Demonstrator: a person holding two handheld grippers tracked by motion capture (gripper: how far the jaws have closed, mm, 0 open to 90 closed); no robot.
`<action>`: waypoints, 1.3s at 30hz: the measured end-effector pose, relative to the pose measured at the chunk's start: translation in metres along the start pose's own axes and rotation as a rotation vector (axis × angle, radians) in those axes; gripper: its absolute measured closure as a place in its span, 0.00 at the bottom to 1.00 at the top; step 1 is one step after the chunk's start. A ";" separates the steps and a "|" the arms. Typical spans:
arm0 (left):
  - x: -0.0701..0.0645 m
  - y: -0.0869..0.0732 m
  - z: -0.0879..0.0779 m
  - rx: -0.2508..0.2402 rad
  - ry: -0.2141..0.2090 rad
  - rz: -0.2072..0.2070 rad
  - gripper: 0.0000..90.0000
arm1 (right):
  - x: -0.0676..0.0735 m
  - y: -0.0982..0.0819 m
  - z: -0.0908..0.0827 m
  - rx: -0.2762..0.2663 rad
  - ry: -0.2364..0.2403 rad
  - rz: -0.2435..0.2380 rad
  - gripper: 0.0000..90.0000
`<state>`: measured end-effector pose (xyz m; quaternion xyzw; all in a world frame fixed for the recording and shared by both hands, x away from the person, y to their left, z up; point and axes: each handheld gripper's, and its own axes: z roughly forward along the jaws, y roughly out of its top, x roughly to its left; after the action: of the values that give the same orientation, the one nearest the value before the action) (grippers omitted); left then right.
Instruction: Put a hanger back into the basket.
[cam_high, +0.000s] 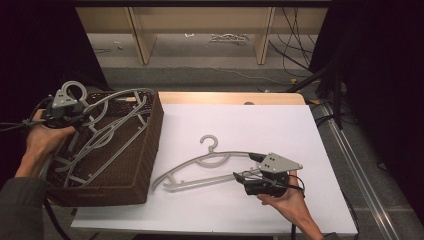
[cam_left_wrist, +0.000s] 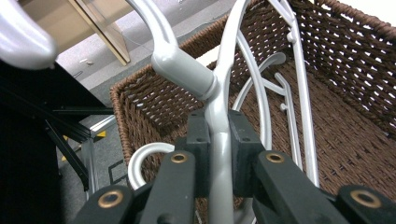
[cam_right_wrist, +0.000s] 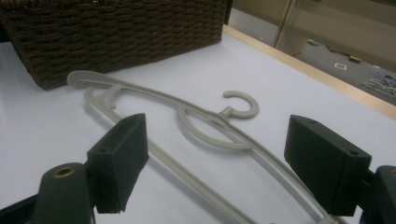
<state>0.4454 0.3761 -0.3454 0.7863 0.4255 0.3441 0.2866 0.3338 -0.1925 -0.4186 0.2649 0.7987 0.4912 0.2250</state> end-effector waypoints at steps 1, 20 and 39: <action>0.000 -0.001 0.000 0.017 0.002 0.016 0.90 | 0.000 0.000 0.000 0.003 -0.001 0.000 0.25; -0.023 -0.019 0.041 0.114 -0.048 -0.004 0.90 | 0.000 0.000 0.000 0.016 0.008 -0.003 0.25; -0.025 -0.038 0.056 0.237 -0.032 -0.056 0.86 | 0.000 -0.001 0.001 0.007 0.001 0.000 0.25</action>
<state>0.4614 0.3637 -0.4150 0.8081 0.4803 0.2705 0.2078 0.3345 -0.1922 -0.4202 0.2652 0.8006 0.4885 0.2237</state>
